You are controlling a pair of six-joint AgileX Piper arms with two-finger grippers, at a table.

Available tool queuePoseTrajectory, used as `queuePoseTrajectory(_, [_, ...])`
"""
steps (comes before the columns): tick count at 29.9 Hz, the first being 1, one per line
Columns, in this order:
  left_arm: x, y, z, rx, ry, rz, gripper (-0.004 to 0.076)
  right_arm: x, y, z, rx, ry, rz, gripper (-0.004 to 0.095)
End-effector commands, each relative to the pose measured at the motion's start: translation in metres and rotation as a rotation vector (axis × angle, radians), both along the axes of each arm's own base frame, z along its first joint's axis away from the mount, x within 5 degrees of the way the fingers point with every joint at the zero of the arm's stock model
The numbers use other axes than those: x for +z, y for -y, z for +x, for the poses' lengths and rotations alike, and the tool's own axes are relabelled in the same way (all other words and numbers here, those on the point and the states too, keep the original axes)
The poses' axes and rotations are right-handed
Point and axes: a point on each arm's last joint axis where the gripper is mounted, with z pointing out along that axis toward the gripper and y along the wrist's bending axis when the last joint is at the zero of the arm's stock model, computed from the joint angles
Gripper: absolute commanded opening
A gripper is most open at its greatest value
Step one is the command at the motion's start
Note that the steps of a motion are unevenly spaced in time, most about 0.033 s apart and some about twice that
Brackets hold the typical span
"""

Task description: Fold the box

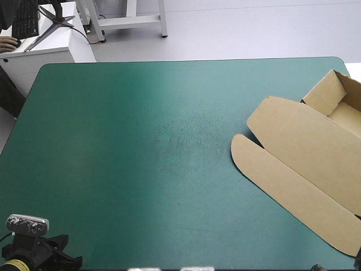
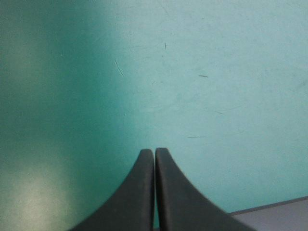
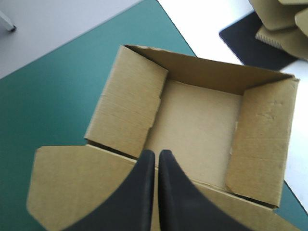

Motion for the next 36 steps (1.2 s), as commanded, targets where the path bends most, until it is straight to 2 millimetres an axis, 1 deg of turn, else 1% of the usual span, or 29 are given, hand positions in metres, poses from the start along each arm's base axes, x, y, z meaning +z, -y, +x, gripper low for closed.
queuePoseTrajectory(1, [0.004,0.0,-0.002,-0.016,-0.023,0.01,-0.001,0.038,-0.052,-0.034,0.122,0.127,-0.071,0.0002])
queuePoseTrajectory(2, [0.004,0.001,-0.002,-0.029,-0.023,0.01,-0.001,0.041,-0.066,-0.041,0.162,0.138,-0.087,0.0002])
queuePoseTrajectory(4, [0.004,0.003,-0.003,-0.071,-0.025,0.007,-0.001,0.039,-0.088,-0.053,0.232,0.129,-0.119,0.0002])
queuePoseTrajectory(6, [0.004,0.006,-0.004,-0.104,-0.025,0.003,-0.001,0.031,-0.108,-0.07,0.29,0.102,-0.163,0.0002])
queuePoseTrajectory(8, [0.004,0.006,-0.004,-0.122,-0.024,0.004,-0.001,0.02,-0.12,-0.088,0.31,0.076,-0.187,0.0002])
queuePoseTrajectory(11, [0.004,0.006,-0.004,-0.122,-0.024,0.004,-0.001,0.0,-0.132,-0.123,0.367,0.066,-0.194,-0.0001])
queuePoseTrajectory(13, [0.005,0.006,-0.004,-0.122,-0.017,0.007,-0.001,-0.02,-0.135,-0.145,0.4,0.048,-0.204,-0.0001])
queuePoseTrajectory(17, [0.007,0.004,-0.004,-0.127,-0.002,0.039,-0.001,-0.066,-0.137,-0.178,0.431,-0.009,-0.22,-0.0001])
queuePoseTrajectory(18, [0.007,0.003,-0.003,-0.129,0.001,0.049,-0.001,-0.081,-0.138,-0.188,0.432,-0.022,-0.217,-0.0001])
queuePoseTrajectory(22, [0.007,0.003,-0.003,-0.128,0.002,0.053,-0.001,-0.123,-0.139,-0.214,0.438,-0.044,-0.208,-0.0001])
queuePoseTrajectory(25, [0.007,0.002,-0.003,-0.137,0.01,0.075,-0.001,-0.151,-0.14,-0.227,0.451,-0.057,-0.218,-0.0001])
queuePoseTrajectory(27, [0.007,0.002,-0.003,-0.137,0.01,0.075,-0.001,-0.164,-0.141,-0.234,0.455,-0.049,-0.212,-0.0001])
queuePoseTrajectory(30, [0.007,0.002,-0.003,-0.138,0.011,0.076,-0.001,-0.176,-0.144,-0.241,0.465,-0.034,-0.197,-0.0001])
queuePoseTrajectory(36, [0.009,-0.007,0.001,-0.092,0.048,0.175,-0.001,-0.188,-0.146,-0.246,0.474,0.001,-0.19,-0.0001])
